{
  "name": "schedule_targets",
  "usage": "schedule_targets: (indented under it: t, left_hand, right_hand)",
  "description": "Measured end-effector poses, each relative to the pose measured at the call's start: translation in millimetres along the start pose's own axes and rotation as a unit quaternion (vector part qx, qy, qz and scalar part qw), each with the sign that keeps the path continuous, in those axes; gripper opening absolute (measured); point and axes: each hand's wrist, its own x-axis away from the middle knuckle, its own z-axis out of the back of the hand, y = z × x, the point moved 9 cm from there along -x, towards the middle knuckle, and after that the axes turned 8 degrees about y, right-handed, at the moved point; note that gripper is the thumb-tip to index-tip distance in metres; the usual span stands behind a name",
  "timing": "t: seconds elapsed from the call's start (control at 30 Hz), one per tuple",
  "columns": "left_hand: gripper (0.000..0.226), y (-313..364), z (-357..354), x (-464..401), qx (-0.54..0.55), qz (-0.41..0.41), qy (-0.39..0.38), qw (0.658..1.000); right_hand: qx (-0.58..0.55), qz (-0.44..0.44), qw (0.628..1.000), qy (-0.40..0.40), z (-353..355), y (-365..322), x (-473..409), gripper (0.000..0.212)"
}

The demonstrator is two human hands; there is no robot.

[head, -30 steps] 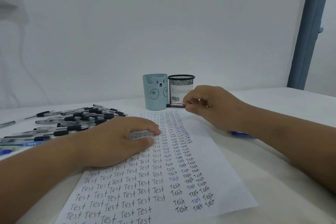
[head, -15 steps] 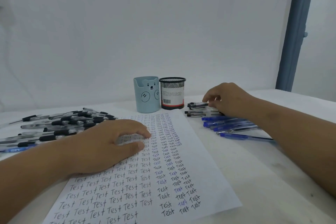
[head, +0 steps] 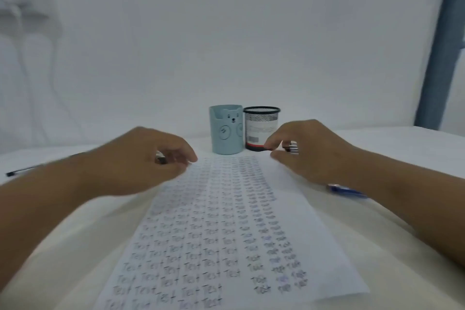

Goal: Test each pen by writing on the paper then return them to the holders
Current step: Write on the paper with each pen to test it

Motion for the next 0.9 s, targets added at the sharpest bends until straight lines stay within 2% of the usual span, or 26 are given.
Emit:
schedule_targets:
  t: [0.07,0.13,0.23,0.3,0.4,0.57,0.67,0.73,0.83,0.9]
  left_hand:
    - [0.026,-16.8,22.4,0.4,-0.074,0.013,-0.029,0.997]
    - [0.025,-42.6,39.2,8.7,-0.124,0.055,-0.096,0.986]
    - [0.018,-75.0,52.3,27.5,-0.146,0.131,-0.191,0.962]
    - [0.023,-88.4,55.1,36.6,-0.166,0.164,-0.233,0.944]
    - [0.032,-106.0,56.9,40.5,-0.204,0.201,-0.255,0.924]
    - [0.029,-127.4,55.4,48.4,-0.234,0.259,-0.280,0.894]
    - [0.020,-126.6,54.4,48.0,-0.231,0.267,-0.274,0.895]
    - [0.015,-117.3,56.5,43.8,-0.210,0.256,-0.237,0.913]
    - [0.010,-89.2,67.0,27.2,-0.064,0.208,-0.097,0.971]
    - [0.009,-63.9,73.0,18.8,0.089,0.167,-0.008,0.982]
  right_hand:
    - [-0.037,0.048,0.997,-0.045,-11.8,-39.8,11.6,0.017]
    - [-0.059,0.091,0.990,-0.084,-23.3,-73.1,22.2,0.019]
    - [-0.081,0.133,0.981,-0.118,-36.6,-99.7,31.2,0.027]
    - [-0.090,0.152,0.975,-0.135,-45.3,-106.9,33.0,0.030]
    - [-0.101,0.165,0.971,-0.137,-49.8,-109.8,32.3,0.031]
    - [-0.095,0.179,0.969,-0.140,-49.2,-111.1,34.8,0.035]
    - [-0.098,0.175,0.969,-0.141,-49.6,-109.8,34.2,0.030]
    - [-0.102,0.167,0.970,-0.146,-50.5,-108.1,33.8,0.026]
    - [-0.106,0.163,0.969,-0.149,-51.9,-106.3,33.8,0.024]
    - [-0.107,0.161,0.969,-0.150,-52.8,-105.4,33.8,0.024]
